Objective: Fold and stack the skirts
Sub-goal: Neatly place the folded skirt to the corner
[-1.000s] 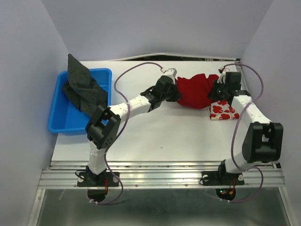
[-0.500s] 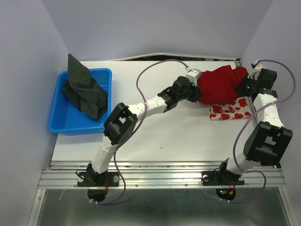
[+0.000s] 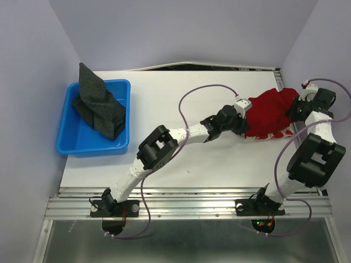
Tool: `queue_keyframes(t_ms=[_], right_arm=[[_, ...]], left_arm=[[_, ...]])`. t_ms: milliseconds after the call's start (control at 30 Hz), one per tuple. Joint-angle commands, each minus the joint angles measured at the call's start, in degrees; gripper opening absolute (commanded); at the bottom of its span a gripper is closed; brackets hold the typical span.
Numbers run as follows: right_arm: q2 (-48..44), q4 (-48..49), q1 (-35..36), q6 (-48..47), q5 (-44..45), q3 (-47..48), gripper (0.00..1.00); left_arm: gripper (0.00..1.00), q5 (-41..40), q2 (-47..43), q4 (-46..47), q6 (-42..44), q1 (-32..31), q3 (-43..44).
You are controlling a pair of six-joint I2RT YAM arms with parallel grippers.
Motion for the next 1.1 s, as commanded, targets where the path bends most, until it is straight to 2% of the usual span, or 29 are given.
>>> queue_keyframes(t_ms=[0,300,367,400,667,700,767,833,900,1067], right_arm=[[4.3,5.5,-0.7,-4.6,2.0,-3.4,0.01],[8.2,6.3,-0.7,-5.5,6.3,-7.6,0.01],[8.2,6.2,-0.7,-4.8,7.5,-7.3,0.04],[8.2,6.1,-0.7,-4.3,7.9,-7.0,0.06],[7.7,2.3,-0.7,-2.8,9.2,-1.3,0.71],[7.3,1.6,-0.7,-2.8,9.4,-0.4,0.78],[6.6,0.8,-0.7,-2.8,10.2,0.7,0.84],[6.0,-1.1,-0.7,-2.7,10.7,2.0,0.95],[4.7,-3.9,-0.7,-2.8,10.1,4.4,1.0],[2.3,-10.4,-0.7,-1.3,3.4,10.6,1.0]], left_arm=[[0.0,0.1,0.8,0.7,0.7,-0.3,2.1],[0.0,1.1,2.7,-4.6,-0.3,0.7,-0.6],[0.04,1.6,2.0,-4.8,-0.3,0.7,-1.3],[0.11,1.8,1.7,-4.9,-0.1,0.7,-1.8],[0.46,1.3,-4.7,-6.3,1.1,1.4,-3.6],[0.58,1.0,-5.4,-7.6,0.8,1.8,-3.2],[0.67,0.6,-7.7,-9.2,0.6,2.5,-2.8],[0.97,0.4,-9.6,-12.0,0.1,3.2,-2.7],[0.99,1.1,-13.2,-14.0,-0.3,4.6,-3.7],[0.98,0.6,-21.9,-17.8,2.4,7.5,-7.8]])
